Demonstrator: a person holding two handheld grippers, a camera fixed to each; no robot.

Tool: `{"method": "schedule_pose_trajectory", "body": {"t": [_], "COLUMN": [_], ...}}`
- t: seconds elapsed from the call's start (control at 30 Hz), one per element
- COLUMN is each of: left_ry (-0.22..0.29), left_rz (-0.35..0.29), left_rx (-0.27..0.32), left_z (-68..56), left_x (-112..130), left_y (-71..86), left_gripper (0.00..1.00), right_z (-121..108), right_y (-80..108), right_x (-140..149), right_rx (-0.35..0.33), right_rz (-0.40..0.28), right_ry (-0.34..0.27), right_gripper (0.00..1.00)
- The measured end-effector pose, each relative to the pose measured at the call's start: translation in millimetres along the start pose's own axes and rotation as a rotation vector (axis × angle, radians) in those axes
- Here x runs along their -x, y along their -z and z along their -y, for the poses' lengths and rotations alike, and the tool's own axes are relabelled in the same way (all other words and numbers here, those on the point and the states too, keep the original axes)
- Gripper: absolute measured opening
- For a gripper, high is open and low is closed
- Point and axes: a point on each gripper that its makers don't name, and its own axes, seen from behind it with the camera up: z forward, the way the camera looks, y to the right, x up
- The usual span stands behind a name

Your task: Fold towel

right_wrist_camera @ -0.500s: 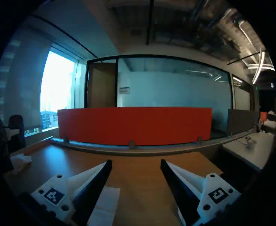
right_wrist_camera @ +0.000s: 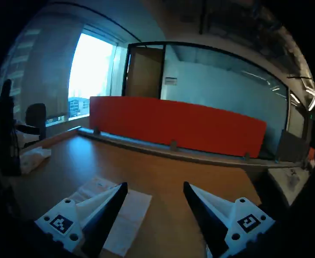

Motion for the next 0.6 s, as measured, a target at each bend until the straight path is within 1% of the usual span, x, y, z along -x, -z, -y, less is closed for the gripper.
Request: {"method": "schedule_pose_trajectory", "body": {"t": [0.07, 0.2, 0.3, 0.37, 0.5, 0.6], "left_ry": [0.009, 0.023, 0.019, 0.008, -0.014, -0.026], "left_rz": [0.025, 0.072, 0.105, 0.125, 0.159, 0.185], "left_rx": [0.041, 0.106, 0.144, 0.161, 0.188, 0.212], "left_z": [-8.9, -22.0, -29.4, -33.1, -41.5, -49.1], "left_x": [5.1, 14.8, 23.0, 28.3, 40.1, 51.8], "left_y": [0.6, 2.8, 4.5, 5.2, 5.9, 6.0], "left_gripper": [0.95, 0.95, 0.95, 0.95, 0.95, 0.95], "right_z": [9.6, 25.9, 36.5, 41.9, 47.8, 50.0], "right_y": [0.8, 3.2, 5.3, 6.4, 5.9, 4.5], "right_x": [7.9, 23.1, 34.0, 42.7, 57.7, 67.6], "right_rx": [-0.040, -0.118, -0.173, -0.204, -0.241, -0.254], "right_rz": [0.034, 0.097, 0.137, 0.163, 0.205, 0.224], "right_ry": [0.027, 0.078, 0.112, 0.131, 0.153, 0.161], "right_gripper": [1.00, 1.00, 1.00, 1.00, 1.00, 1.00]}}
